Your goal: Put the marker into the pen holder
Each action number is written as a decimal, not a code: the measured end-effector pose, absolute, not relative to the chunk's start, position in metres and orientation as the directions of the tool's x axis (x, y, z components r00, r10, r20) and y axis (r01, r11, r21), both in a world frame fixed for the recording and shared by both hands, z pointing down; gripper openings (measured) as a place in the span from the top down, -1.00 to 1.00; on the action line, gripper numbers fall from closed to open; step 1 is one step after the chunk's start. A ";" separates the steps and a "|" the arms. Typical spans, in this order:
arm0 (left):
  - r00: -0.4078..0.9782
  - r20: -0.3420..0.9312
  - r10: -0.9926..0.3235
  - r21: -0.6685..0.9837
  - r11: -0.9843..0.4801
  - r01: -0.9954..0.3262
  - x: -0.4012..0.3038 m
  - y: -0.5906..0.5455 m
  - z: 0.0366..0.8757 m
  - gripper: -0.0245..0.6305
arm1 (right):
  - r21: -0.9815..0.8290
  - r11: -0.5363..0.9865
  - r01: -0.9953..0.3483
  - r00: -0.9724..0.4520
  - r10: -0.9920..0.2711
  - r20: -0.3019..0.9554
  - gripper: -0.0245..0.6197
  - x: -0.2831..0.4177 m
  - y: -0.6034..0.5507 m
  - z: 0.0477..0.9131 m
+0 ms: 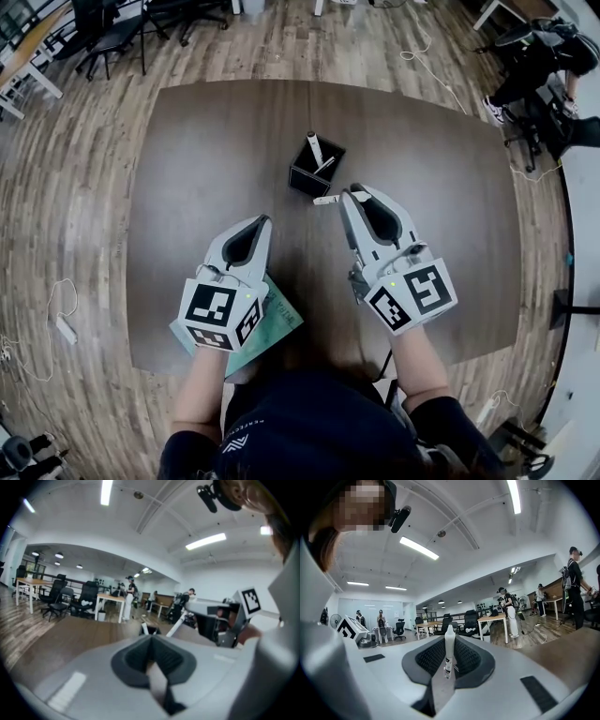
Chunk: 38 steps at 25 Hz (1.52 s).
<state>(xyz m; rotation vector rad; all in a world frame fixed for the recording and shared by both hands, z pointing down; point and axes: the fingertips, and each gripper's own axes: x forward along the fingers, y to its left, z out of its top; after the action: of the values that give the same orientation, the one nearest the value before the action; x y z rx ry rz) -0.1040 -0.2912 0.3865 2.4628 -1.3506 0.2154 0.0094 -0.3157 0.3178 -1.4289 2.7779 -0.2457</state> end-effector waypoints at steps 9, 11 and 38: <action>0.562 0.325 -0.761 0.244 -0.507 -0.827 -0.094 -0.308 0.416 0.90 | -0.147 0.525 -0.838 -0.534 -0.845 0.031 0.77 0.023 -0.347 0.324; 0.564 0.334 -0.755 0.252 -0.505 -0.825 -0.095 -0.309 0.422 0.90 | -0.132 0.510 -0.850 -0.516 -0.856 0.017 0.77 0.025 -0.350 0.326; 0.531 0.383 -0.756 0.309 -0.437 -0.845 -0.111 -0.327 0.469 0.90 | -0.101 0.477 -0.873 -0.488 -0.859 0.156 0.72 0.012 -0.389 0.408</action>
<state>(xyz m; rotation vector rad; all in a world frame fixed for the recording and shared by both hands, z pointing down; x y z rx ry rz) -0.1108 -0.3270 0.4691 2.3101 -1.3022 0.2580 0.0122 -0.3891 0.4082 -1.6283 2.7715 -0.2694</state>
